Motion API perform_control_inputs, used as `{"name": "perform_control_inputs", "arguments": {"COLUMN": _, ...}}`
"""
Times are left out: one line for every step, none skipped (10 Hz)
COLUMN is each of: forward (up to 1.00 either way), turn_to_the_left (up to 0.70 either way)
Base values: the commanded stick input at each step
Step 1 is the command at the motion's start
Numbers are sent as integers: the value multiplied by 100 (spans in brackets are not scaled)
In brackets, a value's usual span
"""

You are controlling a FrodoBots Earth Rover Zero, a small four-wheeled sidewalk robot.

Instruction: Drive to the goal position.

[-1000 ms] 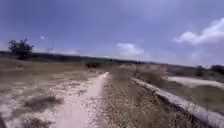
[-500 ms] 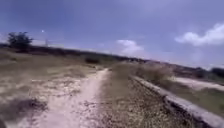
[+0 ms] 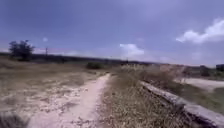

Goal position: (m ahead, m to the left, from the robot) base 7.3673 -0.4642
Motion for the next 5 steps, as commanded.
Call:
{"name": "perform_control_inputs", "arguments": {"forward": 70, "turn_to_the_left": 0}}
{"name": "perform_control_inputs", "arguments": {"forward": 70, "turn_to_the_left": 0}}
{"name": "perform_control_inputs", "arguments": {"forward": 70, "turn_to_the_left": 0}}
{"name": "perform_control_inputs", "arguments": {"forward": 70, "turn_to_the_left": 0}}
{"name": "perform_control_inputs", "arguments": {"forward": 70, "turn_to_the_left": 0}}
